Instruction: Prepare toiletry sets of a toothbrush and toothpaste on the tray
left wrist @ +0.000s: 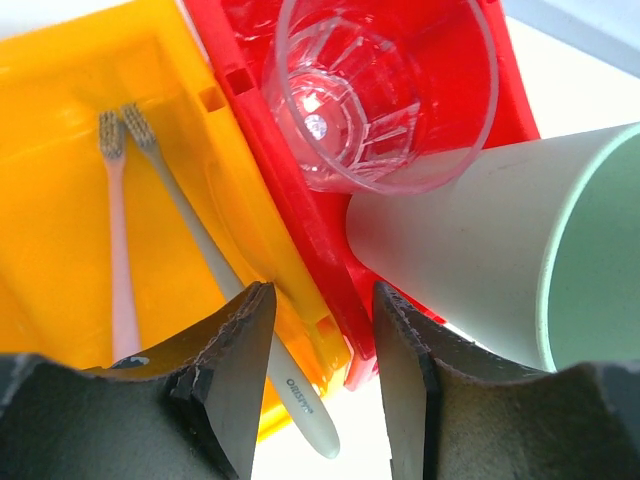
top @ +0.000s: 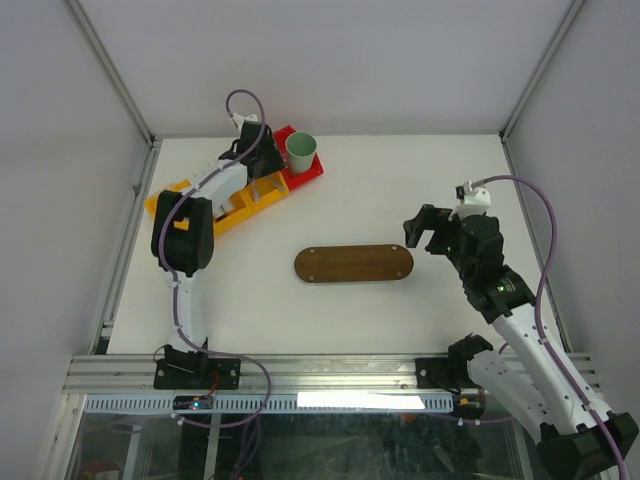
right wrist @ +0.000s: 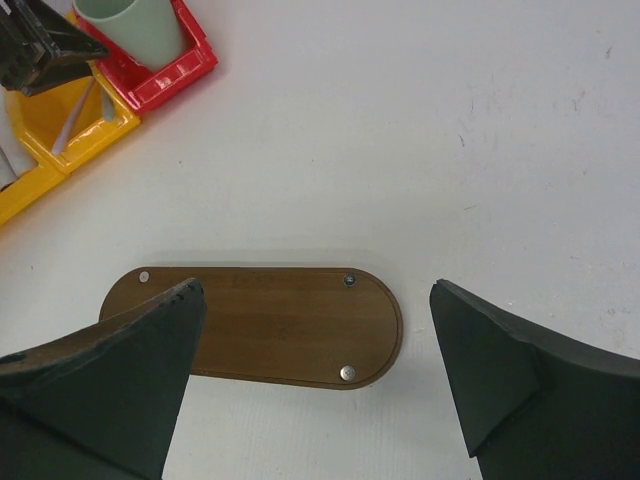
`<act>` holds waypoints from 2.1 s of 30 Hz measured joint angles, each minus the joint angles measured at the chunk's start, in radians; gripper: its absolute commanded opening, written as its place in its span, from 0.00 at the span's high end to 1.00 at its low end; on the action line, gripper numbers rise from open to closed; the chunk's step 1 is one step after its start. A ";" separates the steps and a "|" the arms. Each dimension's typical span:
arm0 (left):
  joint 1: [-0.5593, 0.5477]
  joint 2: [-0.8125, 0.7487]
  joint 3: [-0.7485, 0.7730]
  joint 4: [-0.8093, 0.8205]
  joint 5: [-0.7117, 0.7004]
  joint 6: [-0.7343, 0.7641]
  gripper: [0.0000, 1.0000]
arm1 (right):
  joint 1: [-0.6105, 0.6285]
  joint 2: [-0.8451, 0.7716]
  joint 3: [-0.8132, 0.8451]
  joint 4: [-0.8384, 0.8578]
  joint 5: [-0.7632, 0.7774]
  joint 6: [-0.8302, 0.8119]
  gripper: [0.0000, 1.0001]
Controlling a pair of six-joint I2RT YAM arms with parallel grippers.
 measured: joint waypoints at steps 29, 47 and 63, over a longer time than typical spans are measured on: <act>-0.033 -0.381 -0.223 -0.040 -0.002 0.019 0.37 | 0.000 0.000 -0.002 0.008 -0.001 0.000 0.00; -0.129 -0.108 0.120 -0.211 -0.204 0.095 0.49 | 0.000 0.003 -0.011 0.016 -0.002 0.000 0.00; -0.130 -0.007 0.236 -0.293 -0.209 0.104 0.87 | 0.000 0.003 -0.016 0.015 -0.001 0.000 0.00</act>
